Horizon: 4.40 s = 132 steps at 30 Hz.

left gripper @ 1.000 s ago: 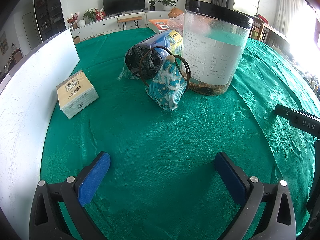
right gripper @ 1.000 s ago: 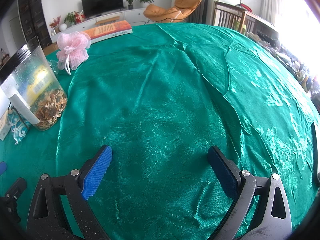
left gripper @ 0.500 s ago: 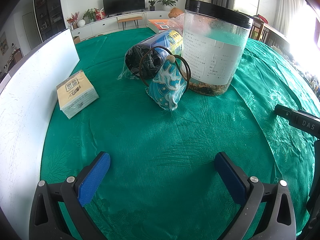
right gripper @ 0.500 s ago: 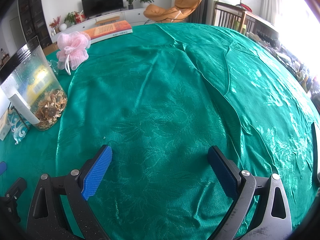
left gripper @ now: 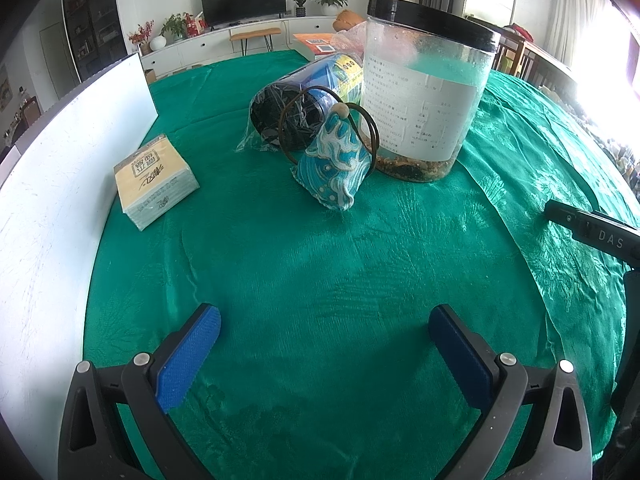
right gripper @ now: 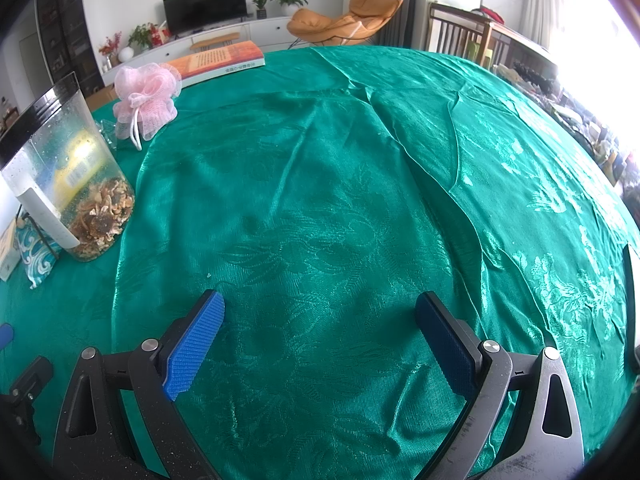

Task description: Organize soft objects

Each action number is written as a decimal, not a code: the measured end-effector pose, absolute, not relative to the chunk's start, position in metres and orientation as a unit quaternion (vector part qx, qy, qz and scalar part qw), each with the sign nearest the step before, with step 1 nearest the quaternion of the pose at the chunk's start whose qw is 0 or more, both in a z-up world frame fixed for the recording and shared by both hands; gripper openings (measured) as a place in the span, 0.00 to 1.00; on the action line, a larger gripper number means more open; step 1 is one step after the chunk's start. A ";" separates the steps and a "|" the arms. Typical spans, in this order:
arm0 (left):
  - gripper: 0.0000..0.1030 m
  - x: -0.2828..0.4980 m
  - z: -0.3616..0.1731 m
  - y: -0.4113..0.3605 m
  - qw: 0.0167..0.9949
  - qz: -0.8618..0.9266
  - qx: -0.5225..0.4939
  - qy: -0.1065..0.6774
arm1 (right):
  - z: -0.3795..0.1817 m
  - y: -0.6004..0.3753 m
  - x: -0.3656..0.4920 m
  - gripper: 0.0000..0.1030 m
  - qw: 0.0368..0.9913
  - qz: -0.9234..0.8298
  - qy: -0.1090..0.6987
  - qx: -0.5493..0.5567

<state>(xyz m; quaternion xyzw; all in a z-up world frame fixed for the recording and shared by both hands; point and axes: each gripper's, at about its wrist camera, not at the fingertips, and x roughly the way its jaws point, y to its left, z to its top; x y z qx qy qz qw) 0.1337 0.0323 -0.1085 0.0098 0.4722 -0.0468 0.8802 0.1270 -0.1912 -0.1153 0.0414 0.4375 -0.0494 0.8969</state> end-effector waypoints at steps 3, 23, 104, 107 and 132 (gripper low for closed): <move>1.00 0.132 -0.091 0.047 0.880 -0.061 -0.035 0.470 | -0.115 -0.191 0.127 0.95 0.897 -0.049 0.438 0.041; 1.00 0.374 -0.080 0.086 0.756 -0.134 -0.186 0.613 | -0.115 -0.191 0.127 0.95 0.897 -0.050 0.437 0.042; 1.00 0.129 -0.104 0.073 0.890 -0.016 0.000 0.456 | -0.115 -0.191 0.126 0.95 0.897 -0.050 0.437 0.042; 1.00 0.129 -0.104 0.073 0.890 -0.016 0.000 0.456 | -0.115 -0.191 0.126 0.95 0.897 -0.050 0.437 0.042; 1.00 0.130 -0.105 0.074 0.890 -0.016 0.000 0.456 | -0.115 -0.192 0.125 0.95 0.897 -0.040 0.439 0.041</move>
